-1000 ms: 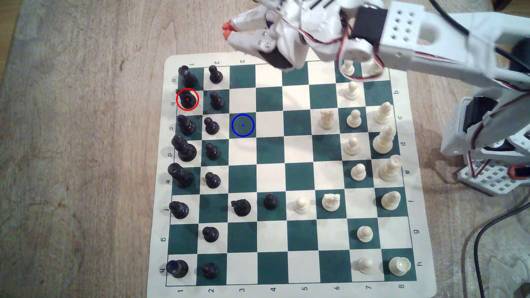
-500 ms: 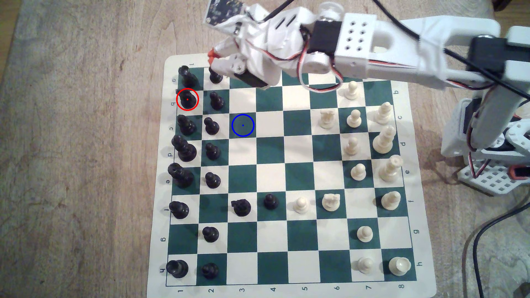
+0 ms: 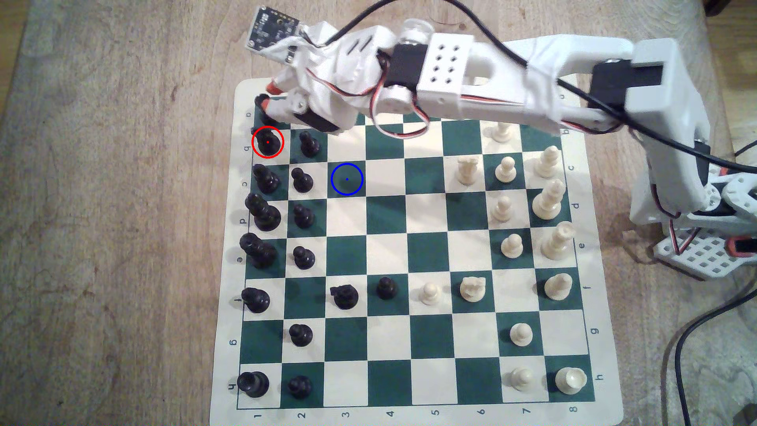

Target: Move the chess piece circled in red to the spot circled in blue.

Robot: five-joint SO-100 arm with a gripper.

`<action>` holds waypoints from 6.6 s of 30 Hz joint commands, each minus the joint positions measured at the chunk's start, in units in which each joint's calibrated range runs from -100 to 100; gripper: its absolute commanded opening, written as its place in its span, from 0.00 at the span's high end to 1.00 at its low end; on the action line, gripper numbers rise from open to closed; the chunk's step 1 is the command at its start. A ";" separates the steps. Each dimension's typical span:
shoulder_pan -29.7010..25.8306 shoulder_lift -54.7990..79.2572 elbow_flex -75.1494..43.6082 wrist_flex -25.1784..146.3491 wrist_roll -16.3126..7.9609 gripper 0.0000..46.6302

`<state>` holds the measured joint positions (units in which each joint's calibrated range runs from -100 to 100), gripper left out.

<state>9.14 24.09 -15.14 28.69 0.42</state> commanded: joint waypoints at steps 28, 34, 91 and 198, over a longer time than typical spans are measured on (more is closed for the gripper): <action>-1.75 11.65 -14.87 -0.51 -1.51 0.82; -1.75 13.43 -16.32 -1.49 -1.51 0.80; -1.52 8.76 -18.59 -3.62 -1.76 0.99; -4.57 -22.56 45.60 -13.37 -0.73 0.65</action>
<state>4.72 9.26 31.86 14.34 -0.12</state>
